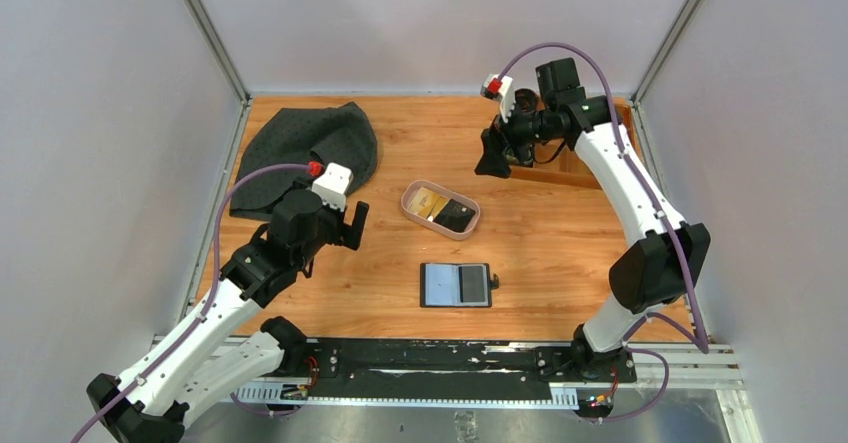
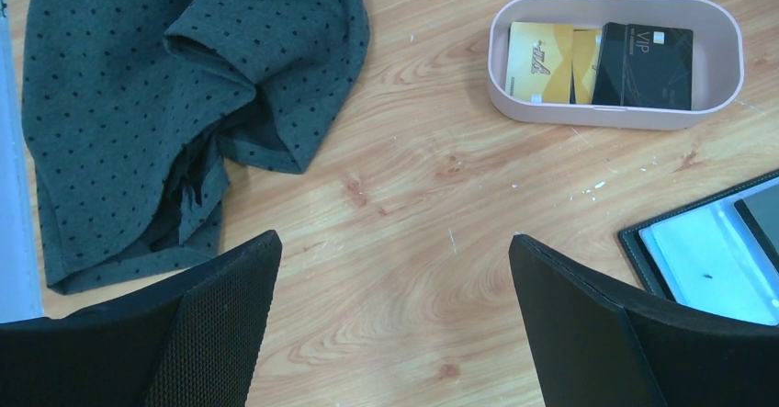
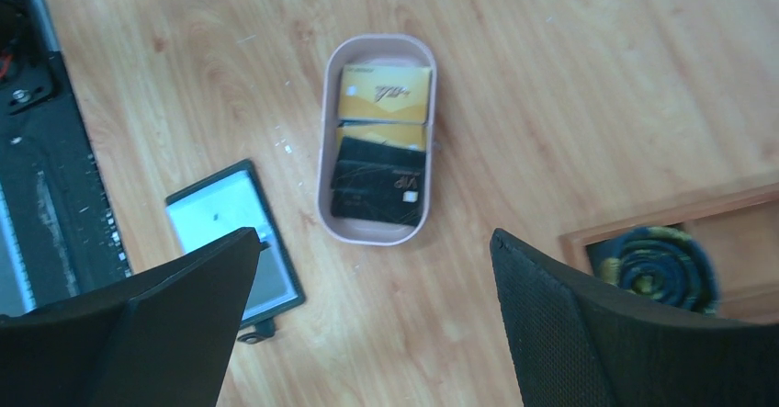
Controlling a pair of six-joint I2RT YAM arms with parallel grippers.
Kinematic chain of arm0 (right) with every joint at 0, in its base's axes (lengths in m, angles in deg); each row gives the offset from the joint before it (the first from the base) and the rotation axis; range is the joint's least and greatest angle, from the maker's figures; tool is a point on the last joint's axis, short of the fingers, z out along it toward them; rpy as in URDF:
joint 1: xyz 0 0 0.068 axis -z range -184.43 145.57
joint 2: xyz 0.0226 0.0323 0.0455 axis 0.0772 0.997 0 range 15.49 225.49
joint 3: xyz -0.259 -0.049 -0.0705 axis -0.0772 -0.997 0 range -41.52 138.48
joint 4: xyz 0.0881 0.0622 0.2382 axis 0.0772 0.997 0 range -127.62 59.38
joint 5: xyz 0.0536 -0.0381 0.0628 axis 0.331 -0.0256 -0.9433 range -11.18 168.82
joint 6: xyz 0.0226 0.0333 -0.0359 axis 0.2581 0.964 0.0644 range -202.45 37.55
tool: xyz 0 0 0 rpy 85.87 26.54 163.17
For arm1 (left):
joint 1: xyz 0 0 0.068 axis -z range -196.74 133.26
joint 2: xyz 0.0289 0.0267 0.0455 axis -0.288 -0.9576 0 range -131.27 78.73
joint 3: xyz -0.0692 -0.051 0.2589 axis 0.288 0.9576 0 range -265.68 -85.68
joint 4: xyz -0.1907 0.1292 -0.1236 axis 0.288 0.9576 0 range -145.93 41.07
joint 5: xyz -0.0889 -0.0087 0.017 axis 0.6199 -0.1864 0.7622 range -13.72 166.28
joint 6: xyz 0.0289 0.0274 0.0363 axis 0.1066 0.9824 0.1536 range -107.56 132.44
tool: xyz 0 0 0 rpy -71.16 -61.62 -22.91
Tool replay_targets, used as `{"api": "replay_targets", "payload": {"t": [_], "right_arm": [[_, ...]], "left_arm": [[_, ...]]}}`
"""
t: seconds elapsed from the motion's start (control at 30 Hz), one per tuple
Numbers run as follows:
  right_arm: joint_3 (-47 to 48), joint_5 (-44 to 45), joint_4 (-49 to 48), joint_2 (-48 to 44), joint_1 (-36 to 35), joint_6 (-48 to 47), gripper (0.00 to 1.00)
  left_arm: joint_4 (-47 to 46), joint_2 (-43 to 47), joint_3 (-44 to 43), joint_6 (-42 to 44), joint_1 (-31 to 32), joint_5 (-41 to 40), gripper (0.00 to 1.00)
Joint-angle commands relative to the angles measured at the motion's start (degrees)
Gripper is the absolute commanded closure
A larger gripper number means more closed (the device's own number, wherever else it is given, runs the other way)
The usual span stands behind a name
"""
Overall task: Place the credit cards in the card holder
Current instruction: Pick up the credit card from the storage box.
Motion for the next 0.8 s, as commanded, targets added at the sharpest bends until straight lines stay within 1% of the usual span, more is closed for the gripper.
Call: {"api": "replay_targets", "payload": {"t": [0.0,0.1,0.2,0.37,0.77], "right_arm": [[6.4,5.9,0.1,0.1,-1.3,-2.0,0.0],[8.9,8.3,-1.5,-0.5,-1.3,-4.7,0.0],[8.0,9.5,-2.9,-0.5,-1.2,-0.8,0.0],[5.4,1.1,-2.6,2.1,-1.2,-0.7,0.0],[1.2,-6.2,-2.9,10.0,-1.6,3.9,0.0]], "left_arm": [[-1.0,0.1,0.8,0.7,-0.5,-0.8,0.0],[-1.2,0.1,0.9,0.7,-0.5,-0.7,0.0],[-1.3,0.0,0.8,0.7,-0.9,-0.2,0.0],[-1.3,0.1,0.8,0.7,-1.0,0.1,0.0],[-1.1,0.6,0.9,0.7,-1.1,-0.1,0.0]]}}
